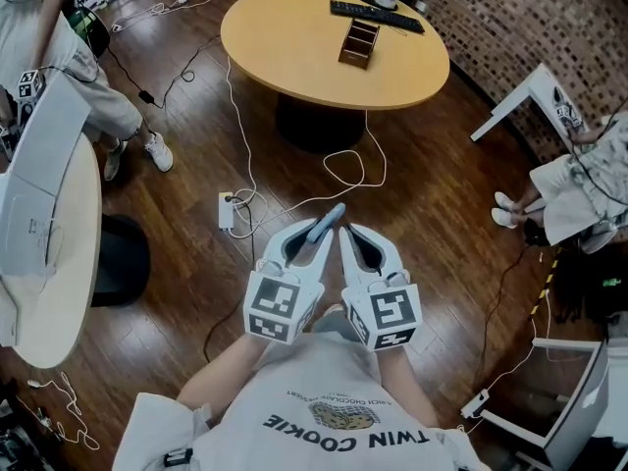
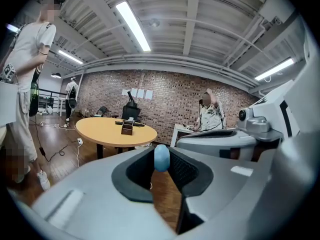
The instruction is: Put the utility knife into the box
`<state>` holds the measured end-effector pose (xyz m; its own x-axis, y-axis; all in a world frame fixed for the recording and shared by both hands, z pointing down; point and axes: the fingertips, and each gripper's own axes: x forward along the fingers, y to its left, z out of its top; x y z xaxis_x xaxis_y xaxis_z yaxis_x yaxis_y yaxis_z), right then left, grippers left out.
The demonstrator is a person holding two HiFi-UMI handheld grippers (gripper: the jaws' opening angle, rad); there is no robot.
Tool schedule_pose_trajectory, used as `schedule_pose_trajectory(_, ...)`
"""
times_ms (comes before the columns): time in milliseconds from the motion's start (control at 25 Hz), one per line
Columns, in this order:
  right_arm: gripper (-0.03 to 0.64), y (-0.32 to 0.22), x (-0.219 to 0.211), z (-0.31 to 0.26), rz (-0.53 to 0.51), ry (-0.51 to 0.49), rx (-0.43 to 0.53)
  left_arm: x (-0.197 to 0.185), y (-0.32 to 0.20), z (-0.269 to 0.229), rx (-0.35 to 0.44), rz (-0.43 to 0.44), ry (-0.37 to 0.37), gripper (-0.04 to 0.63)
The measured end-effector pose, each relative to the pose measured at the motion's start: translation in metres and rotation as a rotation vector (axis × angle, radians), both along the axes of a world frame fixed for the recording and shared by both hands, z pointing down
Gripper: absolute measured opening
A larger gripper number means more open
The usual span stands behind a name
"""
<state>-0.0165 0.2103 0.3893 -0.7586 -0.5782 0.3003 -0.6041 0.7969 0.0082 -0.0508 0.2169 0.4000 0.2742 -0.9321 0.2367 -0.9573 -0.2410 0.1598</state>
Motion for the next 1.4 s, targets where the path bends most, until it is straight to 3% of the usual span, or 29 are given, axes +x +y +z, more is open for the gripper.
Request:
schedule_pose_trajectory(400,0.002,-0.06,-0.008,0.015,-0.017,-0.016,-0.019,-0.012,-0.057,0.008,-0.023,-0.031,-0.003,0.077)
schedule_pose_trajectory(1120,0.002,-0.242,0.031,0.022,-0.071,-0.047,-0.053,0.029,-0.237,0.013,-0.068,-0.065,-0.044,0.075)
schedule_pose_trajectory(1400,0.002,-0.289,0.041,0.026,-0.099,-0.061,-0.07,0.043,-0.284,0.014,-0.079,-0.08,-0.076,0.077)
